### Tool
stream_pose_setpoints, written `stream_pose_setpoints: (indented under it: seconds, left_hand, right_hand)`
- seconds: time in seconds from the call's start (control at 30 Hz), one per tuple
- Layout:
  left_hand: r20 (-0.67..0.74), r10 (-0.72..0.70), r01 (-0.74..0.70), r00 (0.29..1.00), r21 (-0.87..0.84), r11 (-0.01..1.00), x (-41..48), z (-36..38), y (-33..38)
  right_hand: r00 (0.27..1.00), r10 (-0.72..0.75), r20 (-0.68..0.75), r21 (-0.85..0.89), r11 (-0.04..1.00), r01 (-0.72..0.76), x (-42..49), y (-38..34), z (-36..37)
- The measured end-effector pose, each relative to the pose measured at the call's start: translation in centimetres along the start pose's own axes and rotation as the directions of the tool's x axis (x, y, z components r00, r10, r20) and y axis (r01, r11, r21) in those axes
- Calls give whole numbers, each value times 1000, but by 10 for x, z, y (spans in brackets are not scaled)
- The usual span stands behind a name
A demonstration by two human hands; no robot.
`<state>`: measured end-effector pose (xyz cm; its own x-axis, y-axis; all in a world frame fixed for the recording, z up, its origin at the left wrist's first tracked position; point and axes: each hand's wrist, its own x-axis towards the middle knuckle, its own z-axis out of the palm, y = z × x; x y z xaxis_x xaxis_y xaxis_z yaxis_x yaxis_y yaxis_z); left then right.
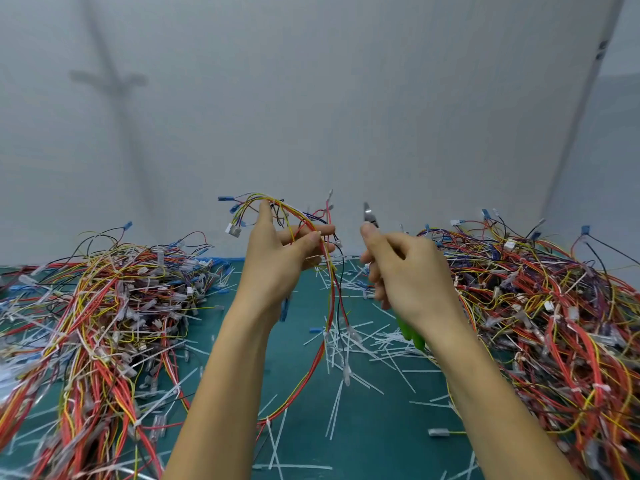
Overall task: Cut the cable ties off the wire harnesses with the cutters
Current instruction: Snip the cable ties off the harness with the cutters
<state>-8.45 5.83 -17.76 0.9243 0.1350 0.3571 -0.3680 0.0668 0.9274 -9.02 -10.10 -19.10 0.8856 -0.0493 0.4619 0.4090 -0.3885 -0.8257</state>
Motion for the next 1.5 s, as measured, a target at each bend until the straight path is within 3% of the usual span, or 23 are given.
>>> stream_pose_setpoints:
  seconds: [0.2, 0.43, 0.9, 1.23, 1.37, 1.5]
  left_hand:
    - [-153, 31, -57, 988, -166, 984, 1, -5, 2]
    - [-30, 73, -76, 997, -104, 992, 0, 3, 0]
    - [109, 153, -169, 982, 150, 974, 2, 5, -5]
    - [-31, 168, -164, 985, 103, 981, 4, 7, -10]
    - [-55, 169, -164, 984, 86, 983, 5, 6, -8]
    - [-54, 178, -176, 982, 51, 983, 6, 4, -8]
  right_hand:
    - [990, 127, 58, 174, 975, -135, 1, 5, 2]
    - [996, 91, -12, 286, 955, -84, -5, -3, 18]
    - [986, 51, -157, 179, 984, -22, -3, -1, 11]
    - [999, -6, -44, 225, 974, 16, -6, -3, 17]
    - [999, -28, -19, 152, 988, 30, -8, -5, 16]
    - [997, -73, 16, -134, 988, 74, -8, -9, 10]
